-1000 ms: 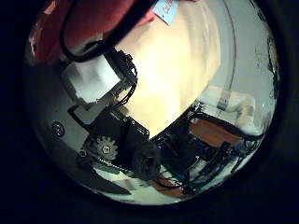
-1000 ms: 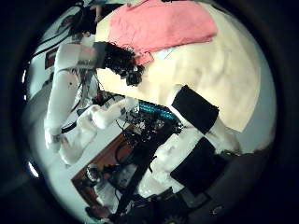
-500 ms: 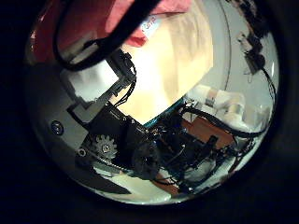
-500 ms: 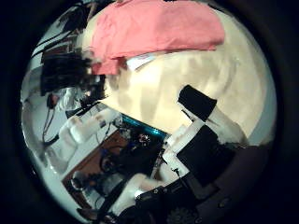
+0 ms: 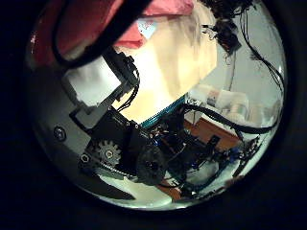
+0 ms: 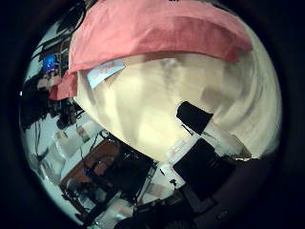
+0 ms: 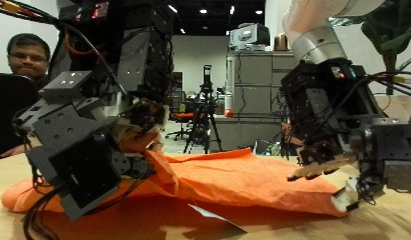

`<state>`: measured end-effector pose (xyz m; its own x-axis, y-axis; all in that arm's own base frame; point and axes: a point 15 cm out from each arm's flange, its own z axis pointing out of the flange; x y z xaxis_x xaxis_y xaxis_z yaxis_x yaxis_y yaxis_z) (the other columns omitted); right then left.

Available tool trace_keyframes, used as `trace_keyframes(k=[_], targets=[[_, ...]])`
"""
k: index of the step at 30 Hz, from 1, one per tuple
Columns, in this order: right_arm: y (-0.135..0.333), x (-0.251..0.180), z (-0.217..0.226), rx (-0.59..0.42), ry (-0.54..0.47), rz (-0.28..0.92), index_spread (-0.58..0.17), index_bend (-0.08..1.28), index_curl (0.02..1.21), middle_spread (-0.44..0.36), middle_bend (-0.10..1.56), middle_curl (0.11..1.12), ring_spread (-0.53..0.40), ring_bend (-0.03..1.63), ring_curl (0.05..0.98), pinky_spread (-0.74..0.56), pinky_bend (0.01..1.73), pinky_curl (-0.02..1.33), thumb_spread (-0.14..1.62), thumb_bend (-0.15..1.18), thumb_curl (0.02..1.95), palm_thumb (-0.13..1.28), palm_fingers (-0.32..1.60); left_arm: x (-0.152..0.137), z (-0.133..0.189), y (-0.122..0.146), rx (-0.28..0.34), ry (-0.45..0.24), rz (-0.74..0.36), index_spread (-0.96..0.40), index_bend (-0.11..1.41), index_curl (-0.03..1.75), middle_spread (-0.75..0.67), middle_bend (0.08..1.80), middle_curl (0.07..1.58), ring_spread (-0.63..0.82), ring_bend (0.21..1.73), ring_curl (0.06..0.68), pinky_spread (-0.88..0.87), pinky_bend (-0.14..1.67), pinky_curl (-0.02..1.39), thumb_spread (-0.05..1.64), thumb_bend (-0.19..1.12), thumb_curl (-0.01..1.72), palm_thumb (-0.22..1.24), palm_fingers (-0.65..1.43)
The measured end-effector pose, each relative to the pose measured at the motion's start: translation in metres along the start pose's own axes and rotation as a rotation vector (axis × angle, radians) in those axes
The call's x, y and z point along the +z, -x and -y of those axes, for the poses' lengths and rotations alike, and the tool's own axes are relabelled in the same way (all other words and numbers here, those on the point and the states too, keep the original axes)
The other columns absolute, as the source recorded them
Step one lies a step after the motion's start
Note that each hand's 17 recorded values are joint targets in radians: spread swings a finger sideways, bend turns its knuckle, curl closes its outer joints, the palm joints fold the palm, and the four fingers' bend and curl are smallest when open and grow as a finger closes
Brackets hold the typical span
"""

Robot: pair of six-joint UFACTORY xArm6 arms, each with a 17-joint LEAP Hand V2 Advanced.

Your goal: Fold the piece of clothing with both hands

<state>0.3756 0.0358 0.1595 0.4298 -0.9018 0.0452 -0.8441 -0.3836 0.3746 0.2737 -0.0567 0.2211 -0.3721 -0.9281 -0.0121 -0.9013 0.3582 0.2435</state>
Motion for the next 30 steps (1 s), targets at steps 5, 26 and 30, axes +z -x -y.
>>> trace_keyframes(k=[5,26,30], targets=[[-0.013,0.000,0.005,0.013,0.001,-0.019,-0.256,0.18,0.33,-0.039,0.22,0.39,-0.041,0.40,0.223,0.07,0.21,0.26,0.94,-0.02,0.35,0.72,0.38,-0.004,-0.003,0.001,-0.002,-0.001,-0.001,-0.66,0.33,1.23,-0.59,0.85,1.19,-0.45,1.40,0.550,-0.64,1.24,0.63,0.99,-0.01,0.74,0.83,0.90],[-0.019,-0.016,0.010,0.028,-0.025,-0.026,-0.374,0.78,0.70,-0.201,0.98,0.75,-0.274,1.13,0.542,-0.41,1.00,0.56,1.13,0.09,0.48,1.10,1.29,-0.013,-0.023,0.002,0.006,0.020,-0.017,-0.64,0.19,1.42,-0.61,0.80,1.24,-0.45,1.36,0.540,-0.64,1.21,0.61,0.97,-0.01,0.76,0.83,0.94],[-0.018,-0.028,-0.019,0.037,-0.009,-0.022,-0.359,0.90,0.79,-0.197,1.11,0.81,-0.265,1.25,0.614,-0.37,1.14,0.66,1.21,0.10,0.51,1.12,1.16,-0.016,-0.033,0.002,0.016,0.032,-0.021,-0.63,0.18,1.44,-0.62,0.79,1.24,-0.45,1.36,0.540,-0.64,1.21,0.61,0.97,-0.02,0.76,0.83,0.94]])
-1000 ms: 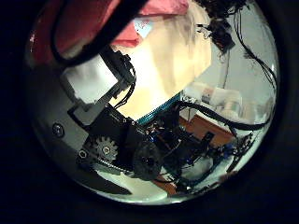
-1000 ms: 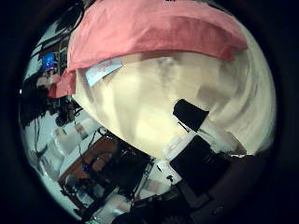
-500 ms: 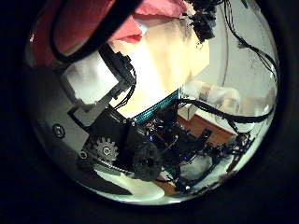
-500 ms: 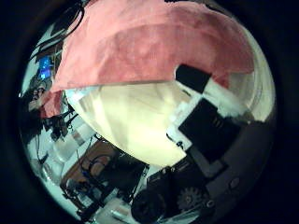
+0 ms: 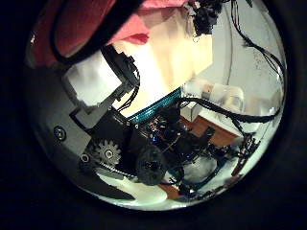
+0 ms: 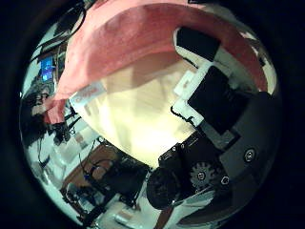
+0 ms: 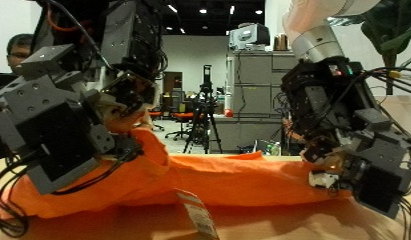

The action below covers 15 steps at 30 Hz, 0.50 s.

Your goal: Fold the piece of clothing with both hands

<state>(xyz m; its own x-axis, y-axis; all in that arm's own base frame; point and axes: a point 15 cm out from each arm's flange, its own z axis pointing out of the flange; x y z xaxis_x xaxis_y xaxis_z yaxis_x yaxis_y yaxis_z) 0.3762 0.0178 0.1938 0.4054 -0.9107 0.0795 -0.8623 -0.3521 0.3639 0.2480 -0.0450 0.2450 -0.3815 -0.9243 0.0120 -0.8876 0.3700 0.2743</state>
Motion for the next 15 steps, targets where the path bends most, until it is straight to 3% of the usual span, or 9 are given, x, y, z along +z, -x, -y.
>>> trace_keyframes(k=[8,15], targets=[[0.009,-0.026,-0.075,0.005,0.012,0.005,-0.339,0.97,0.88,-0.188,1.19,0.86,-0.253,1.32,0.677,-0.32,1.20,0.76,1.26,0.09,0.55,1.13,1.06,-0.013,-0.038,-0.005,0.031,0.058,-0.017,-0.60,0.18,1.47,-0.63,0.77,1.24,-0.45,1.35,0.539,-0.65,1.20,0.61,0.97,-0.01,0.76,0.82,0.95],[0.018,-0.052,-0.121,0.017,-0.023,0.002,-0.326,0.98,0.93,-0.181,1.22,0.88,-0.249,1.34,0.711,-0.29,1.21,0.83,1.28,0.07,0.59,1.13,1.03,-0.051,-0.058,-0.007,0.028,0.017,-0.017,-0.58,0.17,1.48,-0.64,0.77,1.23,-0.46,1.34,0.536,-0.65,1.20,0.61,0.97,-0.02,0.76,0.79,0.99]])
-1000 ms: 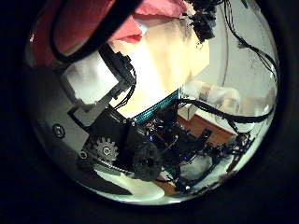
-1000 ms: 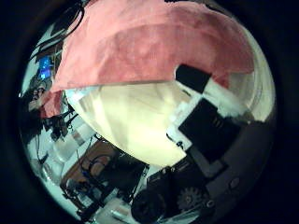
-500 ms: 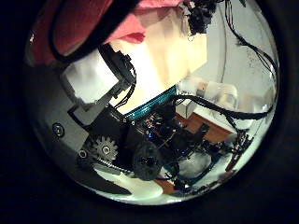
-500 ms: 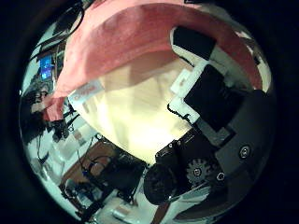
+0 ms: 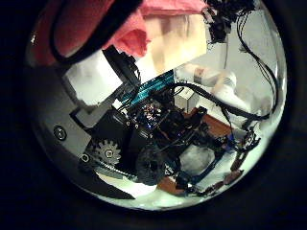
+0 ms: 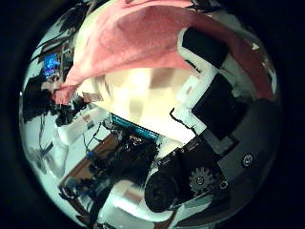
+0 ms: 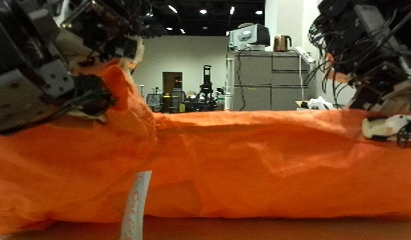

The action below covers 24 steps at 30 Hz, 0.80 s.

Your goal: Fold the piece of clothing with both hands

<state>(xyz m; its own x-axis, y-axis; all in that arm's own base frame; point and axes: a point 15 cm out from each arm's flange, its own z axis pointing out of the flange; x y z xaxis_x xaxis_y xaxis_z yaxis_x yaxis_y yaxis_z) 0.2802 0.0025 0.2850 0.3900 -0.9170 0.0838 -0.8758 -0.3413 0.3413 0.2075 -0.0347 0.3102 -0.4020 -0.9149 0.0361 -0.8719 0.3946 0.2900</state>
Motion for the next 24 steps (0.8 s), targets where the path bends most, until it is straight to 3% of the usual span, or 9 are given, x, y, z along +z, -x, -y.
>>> trace_keyframes(k=[6,10,16,24], targets=[[-0.005,-0.020,0.011,0.017,-0.032,-0.011,-0.322,0.98,0.95,-0.177,1.23,0.88,-0.248,1.34,0.726,-0.28,1.20,0.87,1.27,0.05,0.62,1.14,1.03,-0.047,0.014,0.016,-0.055,-0.069,0.020,-0.57,0.17,1.48,-0.65,0.78,1.23,-0.46,1.33,0.535,-0.65,1.20,0.61,0.96,-0.02,0.75,0.78,1.01],[-0.025,-0.023,0.028,0.063,-0.016,0.011,-0.321,0.97,0.97,-0.175,1.23,0.89,-0.249,1.34,0.734,-0.27,1.19,0.89,1.28,0.04,0.64,1.14,1.02,-0.061,0.043,0.030,-0.081,-0.041,0.036,-0.56,0.17,1.49,-0.66,0.77,1.22,-0.46,1.33,0.537,-0.64,1.21,0.61,0.96,-0.02,0.75,0.78,1.01],[-0.048,-0.016,0.070,0.085,0.045,0.036,-0.321,0.96,0.98,-0.173,1.23,0.89,-0.250,1.33,0.744,-0.27,1.18,0.92,1.28,0.02,0.66,1.14,1.02,-0.061,0.115,0.045,-0.087,0.010,0.076,-0.55,0.17,1.49,-0.66,0.78,1.23,-0.46,1.34,0.544,-0.63,1.20,0.61,0.97,-0.01,0.75,0.80,0.99],[-0.080,-0.001,0.146,0.108,0.090,0.063,-0.322,0.97,1.00,-0.173,1.24,0.89,-0.253,1.33,0.754,-0.28,1.14,0.96,1.29,0.00,0.68,1.13,1.01,-0.037,0.209,0.057,-0.076,0.071,0.115,-0.53,0.17,1.51,-0.67,0.77,1.25,-0.45,1.37,0.560,-0.63,1.21,0.63,0.98,-0.01,0.75,0.81,0.90]])
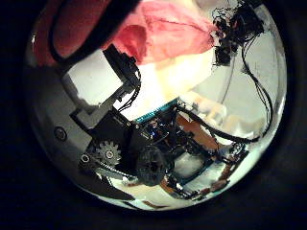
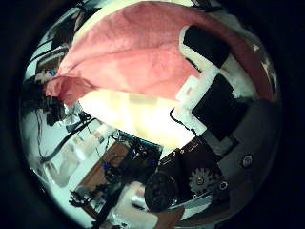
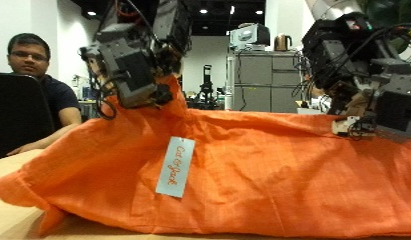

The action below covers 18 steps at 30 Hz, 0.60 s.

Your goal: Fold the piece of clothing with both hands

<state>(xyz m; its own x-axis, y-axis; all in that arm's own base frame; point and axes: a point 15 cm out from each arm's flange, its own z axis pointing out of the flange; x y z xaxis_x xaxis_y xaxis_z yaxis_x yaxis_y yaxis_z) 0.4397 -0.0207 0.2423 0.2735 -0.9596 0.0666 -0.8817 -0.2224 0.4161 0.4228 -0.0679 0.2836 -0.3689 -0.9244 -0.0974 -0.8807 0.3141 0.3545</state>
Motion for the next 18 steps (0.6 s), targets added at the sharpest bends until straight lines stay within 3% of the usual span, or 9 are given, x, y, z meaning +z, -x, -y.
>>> trace_keyframes(k=[5,13,15,18], targets=[[-0.011,0.013,0.038,0.032,0.020,0.011,-0.324,0.96,1.01,-0.173,1.23,0.89,-0.254,1.33,0.761,-0.28,1.13,0.99,1.30,-0.02,0.67,1.07,0.98,0.011,0.052,0.018,-0.038,-0.025,-0.006,-0.51,0.17,1.51,-0.67,0.77,1.26,-0.44,1.40,0.572,-0.64,1.22,0.65,0.98,-0.02,0.74,0.79,0.87],[-0.019,0.031,0.072,0.088,0.042,0.029,-0.340,0.91,1.01,-0.174,1.21,0.88,-0.253,1.34,0.768,-0.30,1.10,1.02,1.42,-0.02,0.56,0.89,0.92,0.030,0.085,0.051,-0.127,-0.022,-0.026,-0.48,0.18,1.51,-0.67,0.75,1.29,-0.44,1.43,0.598,-0.63,1.23,0.69,0.98,-0.03,0.66,0.70,0.70],[-0.018,0.032,0.077,0.110,0.033,0.045,-0.346,0.81,0.97,-0.174,1.20,0.88,-0.260,1.35,0.769,-0.32,1.11,1.03,1.47,-0.01,0.51,0.84,0.88,0.035,0.089,0.063,-0.148,-0.025,-0.033,-0.47,0.17,1.49,-0.67,0.77,1.28,-0.43,1.42,0.599,-0.63,1.22,0.70,0.98,-0.04,0.64,0.68,0.67],[-0.017,0.034,0.080,0.134,0.026,0.081,-0.332,0.55,0.92,-0.171,1.23,0.87,-0.261,1.40,0.779,-0.33,1.17,1.03,1.51,-0.01,0.47,0.80,0.79,0.039,0.091,0.075,-0.169,-0.031,-0.045,-0.45,0.09,1.40,-0.65,0.74,1.24,-0.43,1.45,0.611,-0.63,1.24,0.73,0.99,-0.04,0.61,0.64,0.55]])
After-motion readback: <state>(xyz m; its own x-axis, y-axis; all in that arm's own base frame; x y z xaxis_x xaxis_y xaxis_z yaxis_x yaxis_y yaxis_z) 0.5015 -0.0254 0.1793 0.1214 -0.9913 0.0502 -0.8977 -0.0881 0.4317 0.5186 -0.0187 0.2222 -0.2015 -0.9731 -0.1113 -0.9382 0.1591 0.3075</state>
